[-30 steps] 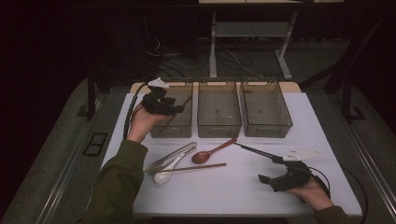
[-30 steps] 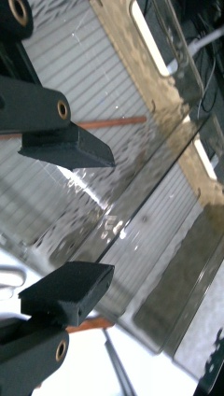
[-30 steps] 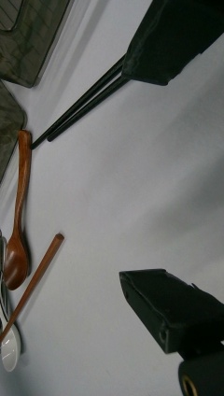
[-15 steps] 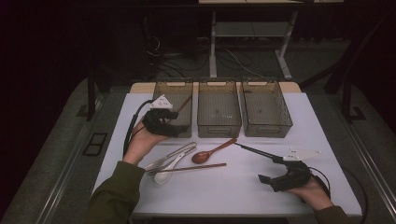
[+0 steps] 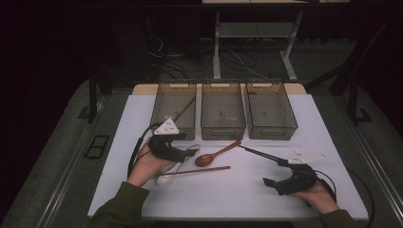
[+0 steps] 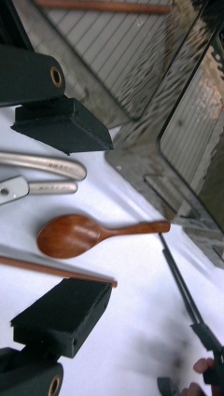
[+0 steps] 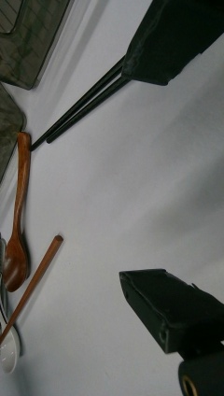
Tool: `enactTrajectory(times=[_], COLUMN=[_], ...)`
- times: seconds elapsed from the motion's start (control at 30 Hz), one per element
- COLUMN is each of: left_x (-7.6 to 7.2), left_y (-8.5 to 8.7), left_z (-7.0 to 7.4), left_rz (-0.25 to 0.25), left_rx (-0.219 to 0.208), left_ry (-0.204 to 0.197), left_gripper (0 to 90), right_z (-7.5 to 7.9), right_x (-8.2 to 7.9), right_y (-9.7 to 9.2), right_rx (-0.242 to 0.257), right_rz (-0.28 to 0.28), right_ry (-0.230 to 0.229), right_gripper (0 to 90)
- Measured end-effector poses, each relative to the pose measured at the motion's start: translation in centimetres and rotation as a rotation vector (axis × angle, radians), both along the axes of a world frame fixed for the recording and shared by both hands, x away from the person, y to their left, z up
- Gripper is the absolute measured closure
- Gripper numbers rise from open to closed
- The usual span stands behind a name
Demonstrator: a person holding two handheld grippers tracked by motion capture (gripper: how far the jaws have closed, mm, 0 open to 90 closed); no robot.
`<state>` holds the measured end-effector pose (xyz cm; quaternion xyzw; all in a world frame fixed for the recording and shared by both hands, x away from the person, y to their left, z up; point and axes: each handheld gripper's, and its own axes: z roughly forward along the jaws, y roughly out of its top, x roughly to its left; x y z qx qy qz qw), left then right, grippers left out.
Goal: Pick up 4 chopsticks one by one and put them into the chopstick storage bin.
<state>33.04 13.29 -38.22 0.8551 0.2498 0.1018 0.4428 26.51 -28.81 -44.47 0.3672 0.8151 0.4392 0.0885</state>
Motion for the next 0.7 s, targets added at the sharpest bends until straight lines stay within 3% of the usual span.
enactTrajectory(times=[0.47,0.7], left_x=[-2.9,-2.9], left_y=[0.5,0.5], left_z=[-2.6,-3.8], left_rz=[-0.006,-0.024], left_rx=[-0.025,0.009], left_ry=[0.011,0.044], left_gripper=[28.6,38.0], right_z=[0.0,0.0], right_x=[0.0,-0.1], right_y=[0.0,0.0], right_rx=[-0.003,-0.008], right_rz=[0.001,0.008], right_ry=[-0.001,-0.007], right_gripper=[3.7,3.7])
